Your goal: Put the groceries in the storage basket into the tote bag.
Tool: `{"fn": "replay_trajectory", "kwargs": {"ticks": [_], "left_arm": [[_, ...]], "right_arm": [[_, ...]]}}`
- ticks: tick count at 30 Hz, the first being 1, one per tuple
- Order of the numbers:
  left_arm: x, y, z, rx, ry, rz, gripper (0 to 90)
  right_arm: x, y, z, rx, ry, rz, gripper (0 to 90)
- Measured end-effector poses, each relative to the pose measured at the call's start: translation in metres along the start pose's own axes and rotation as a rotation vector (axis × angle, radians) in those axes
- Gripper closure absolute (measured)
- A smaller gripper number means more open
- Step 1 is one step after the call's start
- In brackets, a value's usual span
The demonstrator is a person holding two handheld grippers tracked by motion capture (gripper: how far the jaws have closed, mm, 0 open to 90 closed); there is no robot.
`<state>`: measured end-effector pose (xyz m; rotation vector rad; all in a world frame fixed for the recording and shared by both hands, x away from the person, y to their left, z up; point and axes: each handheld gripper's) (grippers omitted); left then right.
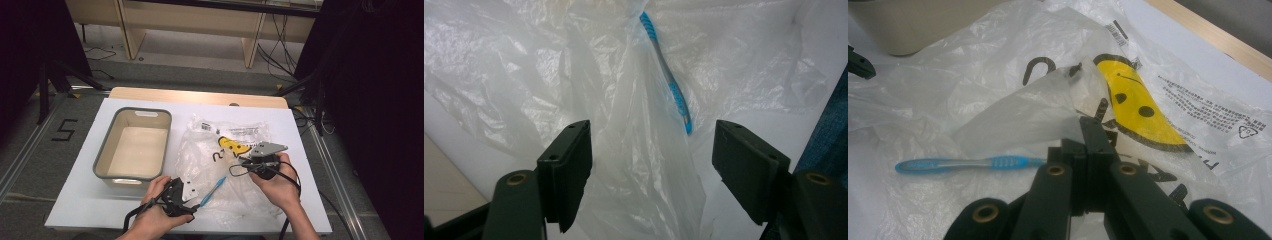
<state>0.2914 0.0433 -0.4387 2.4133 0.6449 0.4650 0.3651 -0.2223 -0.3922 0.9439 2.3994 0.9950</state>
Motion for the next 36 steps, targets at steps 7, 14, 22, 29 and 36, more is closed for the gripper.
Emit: {"fn": "replay_trajectory", "kwargs": {"ticks": [7,14,22,29,36], "left_arm": [[0.004,-0.002,-0.001,-0.033,-0.004,-0.020,32.9],[0.013,-0.005,-0.006,-0.077,-0.023,-0.074,30.0],[0.014,-0.003,-0.008,-0.086,-0.045,-0.087,28.5],[0.010,-0.002,-0.007,-0.080,-0.052,-0.080,28.0],[0.007,-0.001,-0.007,-0.076,-0.059,-0.071,26.6]], "right_arm": [[0.000,0.000,0.000,0.000,0.001,0.003,90.0],[-0.003,0.000,0.000,-0.002,0.003,0.006,90.0],[-0.003,-0.002,-0.001,0.004,-0.001,0.015,90.0],[-0.004,-0.003,-0.002,0.001,-0.003,0.017,90.0],[-0.004,-0.003,-0.002,0.002,0.000,0.016,90.0]]}}
Point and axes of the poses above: each handheld gripper's, and its own axes: z roughly forward along the jaws, y roughly out of its top, x roughly to its left, and after that the axes turned 3 degrees about z, right-handed
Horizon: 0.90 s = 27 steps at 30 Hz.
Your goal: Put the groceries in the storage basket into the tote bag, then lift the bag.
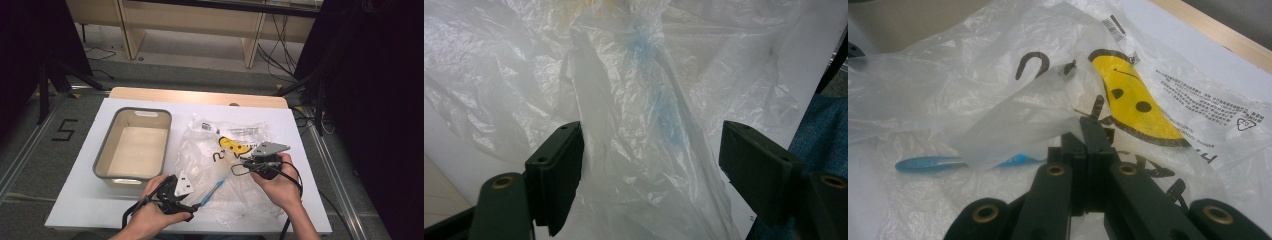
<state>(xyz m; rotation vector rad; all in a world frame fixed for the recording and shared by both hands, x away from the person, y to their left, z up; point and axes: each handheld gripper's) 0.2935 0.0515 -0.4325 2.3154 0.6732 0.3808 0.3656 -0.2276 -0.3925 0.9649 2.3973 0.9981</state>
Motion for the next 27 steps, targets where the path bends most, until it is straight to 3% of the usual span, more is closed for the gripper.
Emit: {"fn": "replay_trajectory", "kwargs": {"ticks": [8,15,20,22,24,27], "left_arm": [[-0.001,-0.001,-0.013,-0.015,-0.019,-0.008,23.9],[-0.006,-0.016,-0.014,0.041,-0.033,0.002,21.8],[-0.008,-0.024,-0.012,0.081,-0.021,-0.006,21.1],[-0.008,-0.026,-0.009,0.105,0.006,-0.006,21.6],[-0.007,-0.029,-0.007,0.122,0.008,-0.009,24.0],[-0.007,-0.033,-0.002,0.143,0.009,-0.018,35.7]], "right_arm": [[-0.002,0.001,-0.001,-0.005,-0.005,0.012,90.0],[-0.002,0.000,-0.001,-0.008,-0.008,0.014,90.0],[-0.003,0.000,-0.003,-0.009,-0.006,0.011,90.0],[-0.003,0.000,-0.003,-0.007,-0.007,0.013,90.0],[-0.003,0.000,-0.002,-0.006,-0.006,0.016,90.0],[-0.002,0.000,-0.002,-0.005,-0.006,0.015,90.0]]}}
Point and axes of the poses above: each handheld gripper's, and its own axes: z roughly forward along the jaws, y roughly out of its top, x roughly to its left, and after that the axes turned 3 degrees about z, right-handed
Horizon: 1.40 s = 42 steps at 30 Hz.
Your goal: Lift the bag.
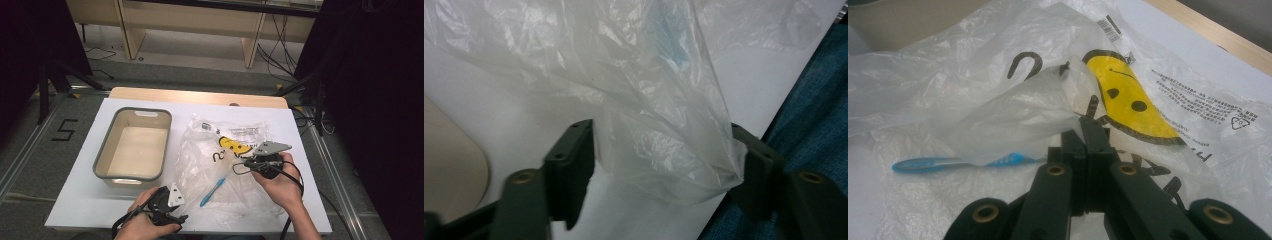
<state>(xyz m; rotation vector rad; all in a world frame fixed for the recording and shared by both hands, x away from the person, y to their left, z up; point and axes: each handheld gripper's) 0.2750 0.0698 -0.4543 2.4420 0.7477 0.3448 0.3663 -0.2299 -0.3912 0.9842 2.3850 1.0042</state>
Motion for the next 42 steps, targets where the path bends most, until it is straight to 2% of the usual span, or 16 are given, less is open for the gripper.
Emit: {"fn": "replay_trajectory", "kwargs": {"ticks": [4,7,9,11,13,15,17,23,28,32,36,42], "left_arm": [[0.001,0.000,0.004,0.028,-0.001,-0.003,53.5],[0.003,0.001,0.003,0.022,-0.001,-0.008,68.8],[0.006,0.003,0.000,0.008,-0.017,-0.024,79.7],[0.009,0.004,-0.002,-0.001,-0.034,-0.036,86.8],[0.010,0.007,-0.006,-0.015,-0.061,-0.046,88.4],[0.011,0.011,-0.012,-0.052,-0.088,-0.065,88.8],[0.012,0.016,-0.019,-0.101,-0.112,-0.091,88.9],[0.020,0.037,-0.041,-0.252,-0.148,-0.116,89.1],[0.026,0.052,-0.053,-0.334,-0.151,-0.125,89.1],[0.030,0.063,-0.059,-0.391,-0.138,-0.136,89.2],[0.034,0.069,-0.060,-0.412,-0.137,-0.151,89.2],[0.034,0.071,-0.059,-0.417,-0.130,-0.149,89.2]], "right_arm": [[0.000,0.000,0.000,0.001,0.000,0.000,90.0],[0.001,0.000,0.000,0.001,0.000,0.000,90.0],[0.001,0.000,0.000,-0.001,0.001,0.000,90.0],[0.001,0.000,0.000,-0.001,0.002,-0.001,90.0],[0.001,0.000,0.000,0.000,0.001,-0.002,90.0],[0.001,0.000,0.000,0.001,0.002,-0.001,90.0],[0.000,0.001,0.001,0.001,0.002,-0.002,90.0],[-0.001,0.001,0.002,0.002,0.002,0.006,90.0],[-0.003,0.003,0.003,0.003,0.007,0.004,90.0],[-0.004,0.002,0.003,-0.001,0.007,0.012,89.6],[-0.008,0.001,-0.001,-0.002,0.003,0.014,80.0],[-0.012,-0.006,-0.014,-0.004,0.006,-0.001,56.4]]}}
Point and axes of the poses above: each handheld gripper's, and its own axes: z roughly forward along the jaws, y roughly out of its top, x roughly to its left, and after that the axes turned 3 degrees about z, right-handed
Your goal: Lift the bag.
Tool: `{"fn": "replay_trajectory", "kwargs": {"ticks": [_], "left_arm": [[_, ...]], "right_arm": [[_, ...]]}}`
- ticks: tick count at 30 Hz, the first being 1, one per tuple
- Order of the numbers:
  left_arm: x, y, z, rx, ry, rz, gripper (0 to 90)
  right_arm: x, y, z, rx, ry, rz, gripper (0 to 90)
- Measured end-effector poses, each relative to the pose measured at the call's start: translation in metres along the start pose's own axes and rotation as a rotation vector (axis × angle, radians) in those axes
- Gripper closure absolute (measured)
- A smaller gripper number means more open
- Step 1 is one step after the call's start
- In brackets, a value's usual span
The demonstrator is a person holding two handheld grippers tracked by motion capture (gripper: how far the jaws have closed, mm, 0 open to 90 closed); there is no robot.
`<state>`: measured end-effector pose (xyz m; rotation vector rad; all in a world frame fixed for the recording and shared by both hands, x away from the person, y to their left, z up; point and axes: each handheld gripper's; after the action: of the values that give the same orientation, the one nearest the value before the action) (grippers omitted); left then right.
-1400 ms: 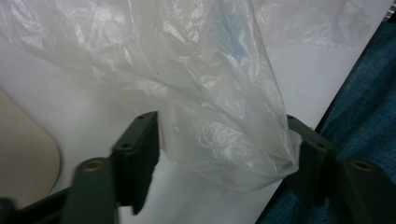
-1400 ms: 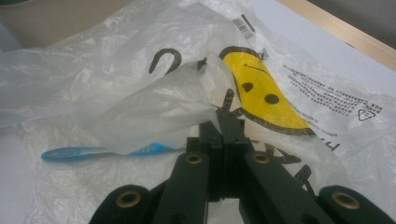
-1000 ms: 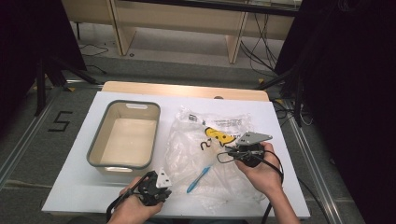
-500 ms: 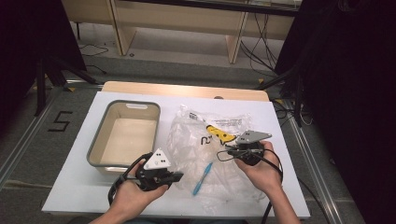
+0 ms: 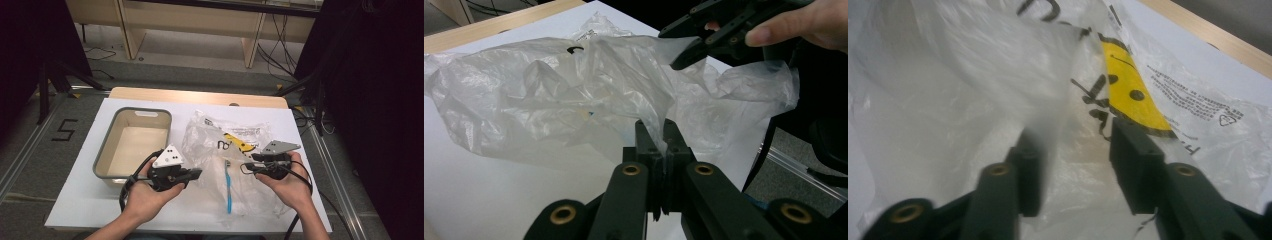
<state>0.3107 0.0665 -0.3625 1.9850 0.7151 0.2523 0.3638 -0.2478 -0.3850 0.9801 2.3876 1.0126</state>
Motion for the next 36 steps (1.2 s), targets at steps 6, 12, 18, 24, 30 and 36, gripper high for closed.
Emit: {"fn": "replay_trajectory", "kwargs": {"ticks": [6,12,18,24,30,36], "left_arm": [[0.000,0.000,0.001,-0.001,0.013,0.005,89.3],[0.002,-0.001,0.002,0.007,0.016,0.002,89.3],[0.003,-0.001,0.002,0.008,0.023,0.000,89.2],[0.004,-0.002,0.003,0.009,0.024,-0.003,89.3],[0.004,-0.002,0.004,0.010,0.025,-0.002,89.3],[0.005,-0.002,0.005,0.014,0.026,-0.002,89.3]], "right_arm": [[-0.004,-0.014,-0.013,0.027,0.031,-0.003,45.2],[-0.005,-0.031,-0.026,0.069,0.065,-0.004,38.0],[-0.005,-0.043,-0.040,0.083,0.099,0.000,34.7],[0.002,-0.054,-0.049,0.132,0.159,-0.027,30.3],[0.002,-0.067,-0.050,0.192,0.189,-0.066,25.8],[0.005,-0.073,-0.048,0.231,0.215,-0.093,21.3]]}}
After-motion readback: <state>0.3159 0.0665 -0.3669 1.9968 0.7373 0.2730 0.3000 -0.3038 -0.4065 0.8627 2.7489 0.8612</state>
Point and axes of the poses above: each handheld gripper's, and its own axes: z roughly forward along the jaws, y roughly out of its top, x roughly to its left, and after that the axes turned 3 degrees about z, right-handed
